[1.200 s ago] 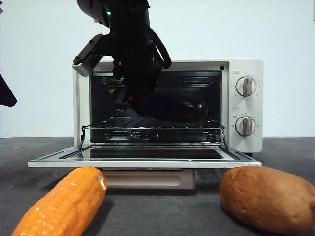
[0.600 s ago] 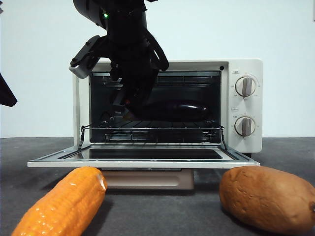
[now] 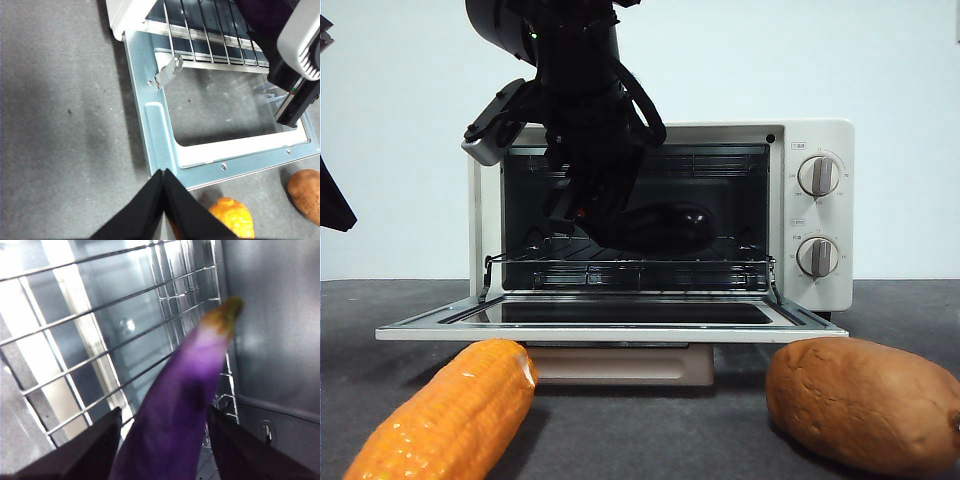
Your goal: Take the eggplant from the table,put the eggplant in the oven
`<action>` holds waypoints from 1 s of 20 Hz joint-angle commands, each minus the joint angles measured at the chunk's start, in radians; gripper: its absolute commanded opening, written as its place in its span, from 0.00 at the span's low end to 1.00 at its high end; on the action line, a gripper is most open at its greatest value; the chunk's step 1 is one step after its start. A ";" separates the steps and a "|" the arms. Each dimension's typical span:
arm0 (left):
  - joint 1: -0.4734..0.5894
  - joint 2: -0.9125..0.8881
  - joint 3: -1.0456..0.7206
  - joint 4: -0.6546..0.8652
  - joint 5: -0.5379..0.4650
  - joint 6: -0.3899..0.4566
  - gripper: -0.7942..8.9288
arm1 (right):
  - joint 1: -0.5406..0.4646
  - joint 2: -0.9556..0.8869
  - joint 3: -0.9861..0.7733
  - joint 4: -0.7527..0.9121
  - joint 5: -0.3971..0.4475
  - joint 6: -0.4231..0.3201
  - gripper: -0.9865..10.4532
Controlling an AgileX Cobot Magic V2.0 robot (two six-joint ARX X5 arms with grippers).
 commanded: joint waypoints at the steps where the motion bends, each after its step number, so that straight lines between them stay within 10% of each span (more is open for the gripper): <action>1: -0.002 0.011 0.004 0.008 0.005 0.007 0.09 | 0.017 0.031 0.028 0.005 0.003 0.015 0.33; 9: -0.002 0.042 0.004 0.067 0.005 0.005 0.09 | 0.061 -0.062 0.028 -0.078 -0.006 0.079 0.30; 16: -0.002 0.312 0.005 0.181 0.005 0.006 0.09 | 0.129 -0.327 0.028 -0.407 -0.352 0.281 0.09; 20: -0.002 0.431 0.008 0.211 0.014 0.006 0.09 | 0.199 -0.479 0.028 -0.497 -0.392 0.307 0.09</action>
